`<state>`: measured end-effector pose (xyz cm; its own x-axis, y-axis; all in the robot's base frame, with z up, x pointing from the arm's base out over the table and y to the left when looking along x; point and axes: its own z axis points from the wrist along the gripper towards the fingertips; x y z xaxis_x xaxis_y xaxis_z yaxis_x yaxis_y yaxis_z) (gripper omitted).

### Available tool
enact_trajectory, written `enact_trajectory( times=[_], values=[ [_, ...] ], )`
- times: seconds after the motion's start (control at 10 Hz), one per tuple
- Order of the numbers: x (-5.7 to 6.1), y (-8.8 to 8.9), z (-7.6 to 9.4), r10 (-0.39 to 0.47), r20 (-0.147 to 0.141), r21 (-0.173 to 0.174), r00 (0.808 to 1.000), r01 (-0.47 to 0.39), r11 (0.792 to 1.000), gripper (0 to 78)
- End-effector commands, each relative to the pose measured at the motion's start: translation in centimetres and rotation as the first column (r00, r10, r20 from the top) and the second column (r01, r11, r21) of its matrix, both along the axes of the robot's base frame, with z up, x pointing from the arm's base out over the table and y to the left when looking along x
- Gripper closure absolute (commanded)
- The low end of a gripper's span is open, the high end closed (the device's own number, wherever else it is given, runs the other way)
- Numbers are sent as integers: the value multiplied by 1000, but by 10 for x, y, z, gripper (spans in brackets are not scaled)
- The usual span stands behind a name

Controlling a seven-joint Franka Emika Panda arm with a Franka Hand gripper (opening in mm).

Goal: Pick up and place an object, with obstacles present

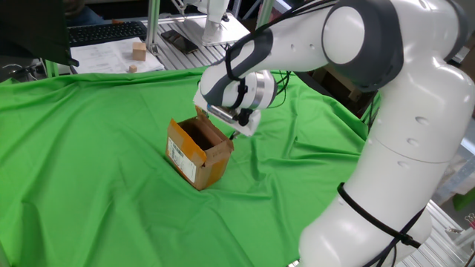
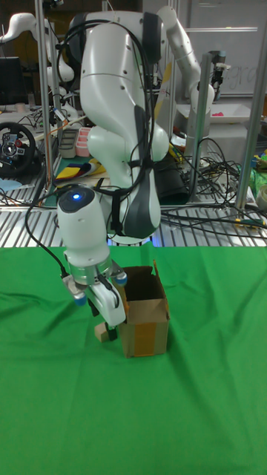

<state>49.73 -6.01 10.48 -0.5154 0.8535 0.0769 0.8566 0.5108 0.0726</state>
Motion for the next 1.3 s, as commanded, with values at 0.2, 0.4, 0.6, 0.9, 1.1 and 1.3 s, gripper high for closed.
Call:
enact_trajectory(
  times=[0.2,0.4,0.6,0.9,1.1,1.3],
  values=[
    [-7,-6,-12,35,11,-13,999,-35,999,1],
    [-11,-9,-22,42,19,-12,999,-41,999,1],
    [-14,-8,-28,34,24,-14,999,-34,999,1],
    [-15,-7,-34,18,31,-14,999,-18,1000,1],
    [-15,-7,-35,11,41,-14,999,-10,1000,1],
    [-16,-7,-35,11,40,-14,999,-11,1000,1]
  ],
)
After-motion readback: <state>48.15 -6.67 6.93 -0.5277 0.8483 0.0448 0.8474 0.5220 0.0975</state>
